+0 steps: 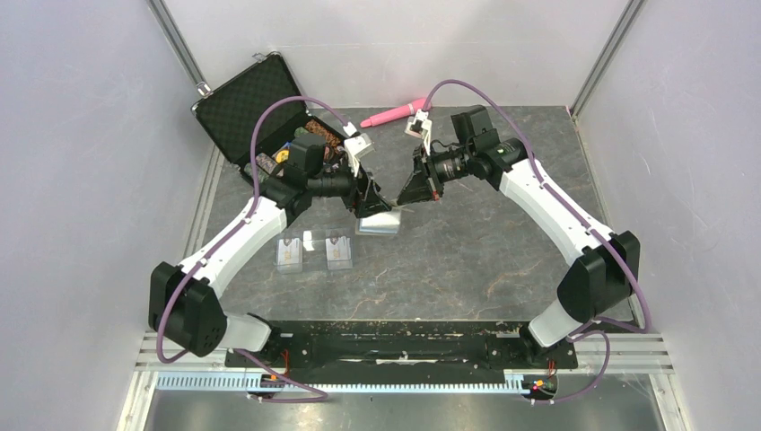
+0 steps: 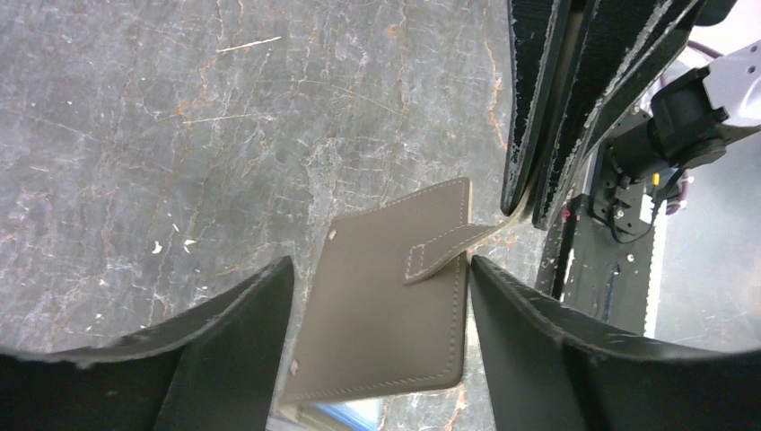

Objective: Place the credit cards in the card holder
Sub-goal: Open the card holder.

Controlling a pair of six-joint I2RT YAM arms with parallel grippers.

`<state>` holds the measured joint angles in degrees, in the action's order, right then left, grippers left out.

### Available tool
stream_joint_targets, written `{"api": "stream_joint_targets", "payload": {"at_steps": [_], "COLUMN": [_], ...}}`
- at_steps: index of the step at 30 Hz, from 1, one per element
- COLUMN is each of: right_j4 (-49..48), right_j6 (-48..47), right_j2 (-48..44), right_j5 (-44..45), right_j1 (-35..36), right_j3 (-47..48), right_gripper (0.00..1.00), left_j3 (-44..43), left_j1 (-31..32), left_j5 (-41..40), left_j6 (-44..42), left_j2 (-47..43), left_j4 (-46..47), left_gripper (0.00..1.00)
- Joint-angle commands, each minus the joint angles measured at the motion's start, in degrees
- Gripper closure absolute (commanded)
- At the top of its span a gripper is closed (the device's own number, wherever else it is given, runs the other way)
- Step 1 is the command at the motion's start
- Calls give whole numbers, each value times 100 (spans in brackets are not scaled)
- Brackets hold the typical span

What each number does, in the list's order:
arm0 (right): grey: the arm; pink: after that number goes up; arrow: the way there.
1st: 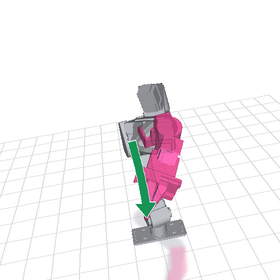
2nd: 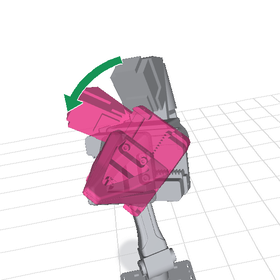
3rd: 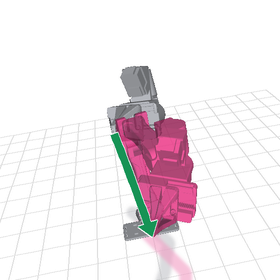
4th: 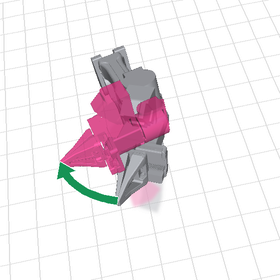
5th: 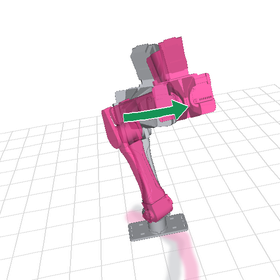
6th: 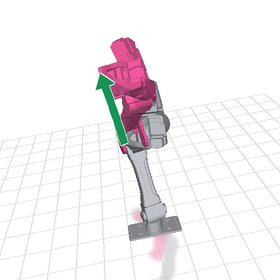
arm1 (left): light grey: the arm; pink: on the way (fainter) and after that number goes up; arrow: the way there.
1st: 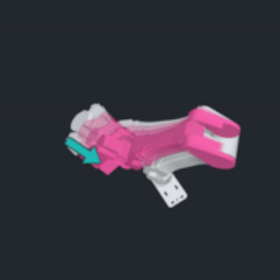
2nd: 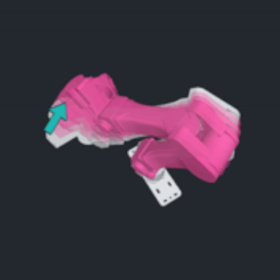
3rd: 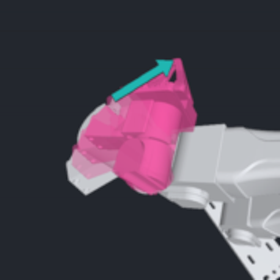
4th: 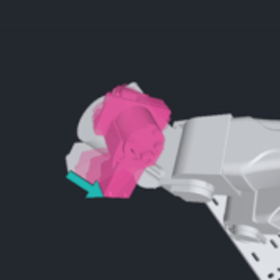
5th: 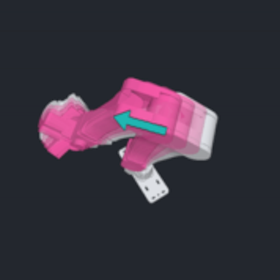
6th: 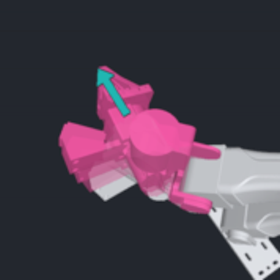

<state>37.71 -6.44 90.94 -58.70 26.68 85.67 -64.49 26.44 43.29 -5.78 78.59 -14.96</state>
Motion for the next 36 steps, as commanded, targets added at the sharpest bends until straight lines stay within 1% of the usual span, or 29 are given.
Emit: {"api": "stream_joint_targets", "payload": {"at_steps": [1,2,5,7,9,10,12,13,15,16,18,21,24,26,28,30,36], "right_j4": [-425,-455,-668,-833,-1028,-1090,-1193,-1214,-1248,-1237,-1240,-1233,-1285,-1332,-1374,-1442,-1512], "right_j6": [245,275,475,590,635,803,886,906,933,940,936,930,949,996,1028,1082,1148], "right_j2": [-31,-29,-56,-107,-159,-171,-181,-179,-177,-181,-176,-189,-188,-178,-168,-174,-185], "right_j5": [-213,-212,-237,-246,-285,-310,-341,-341,-302,-276,-269,-293,-380,-463,-506,-559,-641], "right_j1": [-1,-23,-134,-196,-243,-259,-264,-258,-269,-274,-285,-309,-307,-307,-303,-304,-310], "right_j3": [43,34,-77,-173,-263,-290,-343,-370,-423,-441,-485,-516,-523,-525,-534,-549,-601], "right_gripper": [100,100,100,100,100,100,100,100,100,100,100,100,100,100,100,100,100], "left_j3": [-5,-48,-180,-213,-226,-238,-280,-308,-368,-396,-424,-369,-304,-333,-378,-421,-485], "left_j1": [13,11,6,2,4,2,2,2,2,2,2,3,6,4,11,11,11], "left_j5": [197,202,202,232,287,335,368,365,290,235,161,137,172,325,356,341,416], "left_j6": [359,359,352,311,322,348,440,475,478,425,183,-373,-642,-631,-511,-356,136], "left_j2": [142,194,326,373,401,412,444,457,458,437,358,212,144,189,281,386,589], "left_j4": [190,82,-229,-343,-367,-360,-341,-345,-369,-402,-520,-689,-735,-736,-704,-665,-316], "left_gripper": [32,35,37,44,53,58,58,55,39,33,25,18,16,18,23,30,46]}}
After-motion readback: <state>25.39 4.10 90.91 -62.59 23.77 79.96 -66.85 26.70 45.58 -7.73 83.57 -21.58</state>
